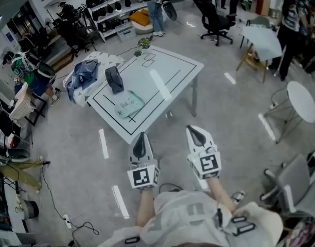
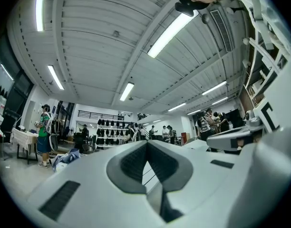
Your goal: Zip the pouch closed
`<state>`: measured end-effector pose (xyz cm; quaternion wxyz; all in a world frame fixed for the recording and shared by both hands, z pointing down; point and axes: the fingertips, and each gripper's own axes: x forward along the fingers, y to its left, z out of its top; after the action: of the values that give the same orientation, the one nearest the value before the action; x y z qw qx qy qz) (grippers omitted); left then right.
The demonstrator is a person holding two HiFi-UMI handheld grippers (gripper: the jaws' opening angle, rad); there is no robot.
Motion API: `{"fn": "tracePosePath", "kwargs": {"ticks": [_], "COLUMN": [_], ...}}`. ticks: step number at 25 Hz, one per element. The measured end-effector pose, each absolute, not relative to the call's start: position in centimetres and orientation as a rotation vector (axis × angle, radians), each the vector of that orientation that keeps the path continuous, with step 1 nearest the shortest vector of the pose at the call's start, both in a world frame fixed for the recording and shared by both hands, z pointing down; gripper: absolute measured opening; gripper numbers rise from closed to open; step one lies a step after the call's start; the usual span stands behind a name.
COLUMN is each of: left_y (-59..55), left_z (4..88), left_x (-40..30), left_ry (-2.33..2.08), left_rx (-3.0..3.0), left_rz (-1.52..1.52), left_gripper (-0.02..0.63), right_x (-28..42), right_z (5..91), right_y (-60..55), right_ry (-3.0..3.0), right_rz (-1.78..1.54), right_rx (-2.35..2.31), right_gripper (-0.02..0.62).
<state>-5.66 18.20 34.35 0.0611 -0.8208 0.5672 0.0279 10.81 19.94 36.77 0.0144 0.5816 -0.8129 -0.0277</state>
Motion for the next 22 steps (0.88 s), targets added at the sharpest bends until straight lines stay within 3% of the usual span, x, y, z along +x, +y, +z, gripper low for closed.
{"fn": "tracePosePath", "kwargs": {"ticks": [14,22], "left_y": [19.0,16.5], "left_z": [34.5,34.1], "left_x": [-3.2,-4.2], "left_ry": [1.732,1.718], "left_rx": [-2.454,-2.432], "left_rz": [0.093,0.132], "left_gripper": [0.006,0.006], "right_x": [13.6,12.5], "right_z": [39.3,38.3], "right_y": [20.2,17.3], "right_ry": [-2.527,-2.572], "right_rz": [0.074,-0.019], "right_rx": [1.820,1.796], "right_gripper": [0.008,0.008]}}
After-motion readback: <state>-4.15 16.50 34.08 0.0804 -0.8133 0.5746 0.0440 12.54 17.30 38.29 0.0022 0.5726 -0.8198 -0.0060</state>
